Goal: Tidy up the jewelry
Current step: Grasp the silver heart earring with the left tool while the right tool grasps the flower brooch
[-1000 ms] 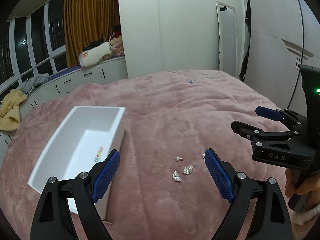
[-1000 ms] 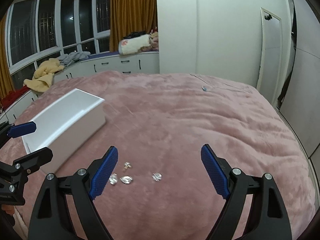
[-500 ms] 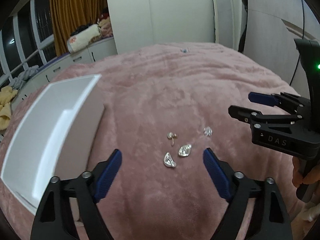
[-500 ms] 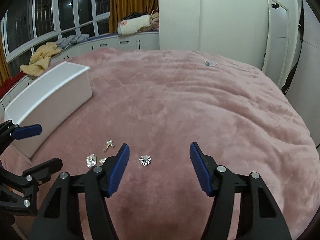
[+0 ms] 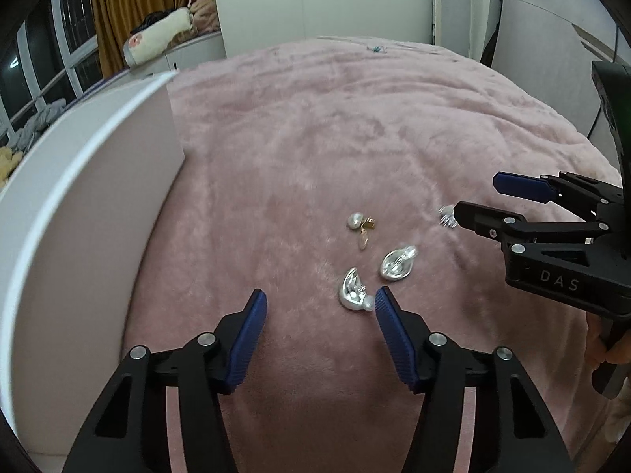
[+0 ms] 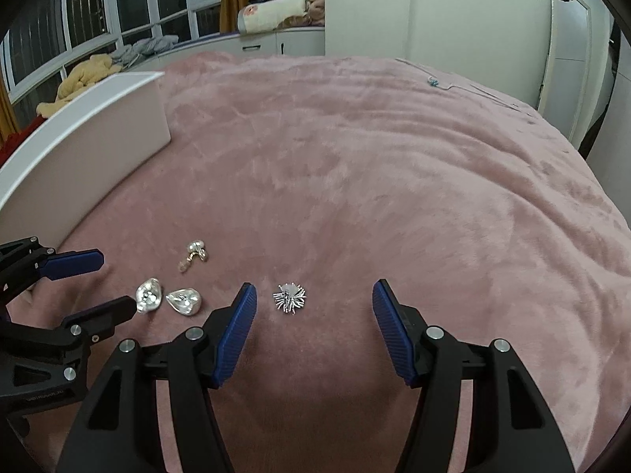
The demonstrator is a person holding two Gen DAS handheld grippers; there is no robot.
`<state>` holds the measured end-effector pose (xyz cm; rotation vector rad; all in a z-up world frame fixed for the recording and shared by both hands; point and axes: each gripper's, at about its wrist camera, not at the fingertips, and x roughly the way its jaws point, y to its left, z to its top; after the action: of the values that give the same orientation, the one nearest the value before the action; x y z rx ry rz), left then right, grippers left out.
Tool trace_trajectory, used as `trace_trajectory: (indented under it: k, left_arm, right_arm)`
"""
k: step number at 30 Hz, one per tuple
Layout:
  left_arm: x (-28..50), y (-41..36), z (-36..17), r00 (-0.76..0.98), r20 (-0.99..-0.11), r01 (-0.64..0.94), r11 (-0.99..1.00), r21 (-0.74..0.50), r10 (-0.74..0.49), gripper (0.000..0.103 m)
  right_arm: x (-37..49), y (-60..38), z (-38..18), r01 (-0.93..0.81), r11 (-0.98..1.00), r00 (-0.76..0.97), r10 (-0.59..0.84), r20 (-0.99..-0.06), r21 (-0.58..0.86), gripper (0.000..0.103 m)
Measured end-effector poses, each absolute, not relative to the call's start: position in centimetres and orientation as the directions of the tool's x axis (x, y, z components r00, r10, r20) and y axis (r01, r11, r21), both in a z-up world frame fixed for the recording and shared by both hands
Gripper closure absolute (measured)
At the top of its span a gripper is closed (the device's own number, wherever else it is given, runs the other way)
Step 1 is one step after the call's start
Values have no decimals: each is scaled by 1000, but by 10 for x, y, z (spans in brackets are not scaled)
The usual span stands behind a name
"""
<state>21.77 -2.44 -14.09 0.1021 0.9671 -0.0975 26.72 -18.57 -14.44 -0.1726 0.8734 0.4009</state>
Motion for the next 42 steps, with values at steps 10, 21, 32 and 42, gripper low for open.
trace_trajectory:
  k: [10,21,32,42]
  left_arm:
    - [224,-19,-159,540,-840,128,992,19,-54,51]
    - [231,-8,-157,532,-844,109,994,-3,-61,86]
    - [226,-6,-152,551,-829,107,993,-42,-95,71]
    - [242,-24,-159,551,-830,154,988,-5,-90,50]
  right_arm:
    - [274,-179,-162,-431,902,526,278,-804,30,58]
    - [272,-180,-159,-442,894,514,319,-797,73,83]
    - [270,-187,-154,-420,902,523,327,-787,95,84]
    - [274,-190,-157,-413,903,511,337,-791,117,84]
